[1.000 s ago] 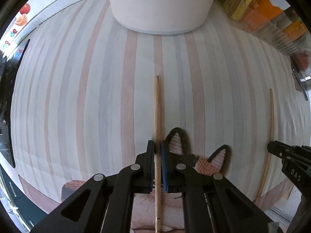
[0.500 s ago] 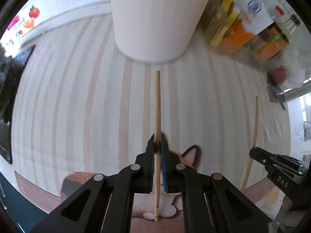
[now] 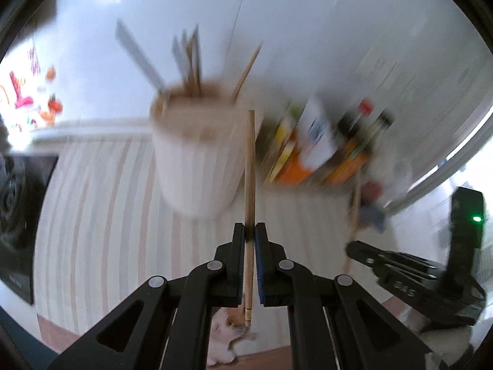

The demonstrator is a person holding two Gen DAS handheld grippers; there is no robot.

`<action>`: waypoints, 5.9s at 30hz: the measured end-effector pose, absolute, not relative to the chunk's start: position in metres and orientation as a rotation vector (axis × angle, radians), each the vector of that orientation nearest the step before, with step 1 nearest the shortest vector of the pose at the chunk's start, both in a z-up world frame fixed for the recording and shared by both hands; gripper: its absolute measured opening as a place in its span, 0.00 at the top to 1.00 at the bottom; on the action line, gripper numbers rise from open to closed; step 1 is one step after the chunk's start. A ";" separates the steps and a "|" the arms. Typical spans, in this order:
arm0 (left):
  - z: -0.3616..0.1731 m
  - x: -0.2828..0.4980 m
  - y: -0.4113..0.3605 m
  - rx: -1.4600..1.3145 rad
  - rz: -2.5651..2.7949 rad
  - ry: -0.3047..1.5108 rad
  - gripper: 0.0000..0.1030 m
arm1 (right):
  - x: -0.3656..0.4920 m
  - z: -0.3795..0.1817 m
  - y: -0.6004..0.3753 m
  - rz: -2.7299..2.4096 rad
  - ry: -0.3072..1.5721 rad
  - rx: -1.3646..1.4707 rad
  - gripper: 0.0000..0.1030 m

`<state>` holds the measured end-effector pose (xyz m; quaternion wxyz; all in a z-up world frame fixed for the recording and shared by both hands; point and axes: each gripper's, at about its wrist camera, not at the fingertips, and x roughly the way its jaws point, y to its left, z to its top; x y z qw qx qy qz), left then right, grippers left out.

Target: Organize utensils

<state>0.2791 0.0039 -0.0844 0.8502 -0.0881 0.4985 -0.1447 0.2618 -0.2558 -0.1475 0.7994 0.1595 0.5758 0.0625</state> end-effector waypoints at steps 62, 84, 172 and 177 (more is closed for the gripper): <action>-0.047 0.445 0.058 -0.250 -0.159 0.603 0.96 | 0.455 -0.070 -0.164 0.271 0.516 0.269 0.93; -0.038 0.430 0.062 -0.248 -0.158 0.741 0.42 | 0.463 -0.075 -0.158 0.322 0.670 0.232 0.77; 0.047 0.044 0.112 -0.043 0.050 0.724 0.00 | 0.051 0.104 -0.140 -0.105 0.641 0.007 0.00; 0.046 0.046 0.111 -0.038 0.048 0.726 0.00 | 0.054 0.101 -0.137 -0.108 0.650 0.002 0.00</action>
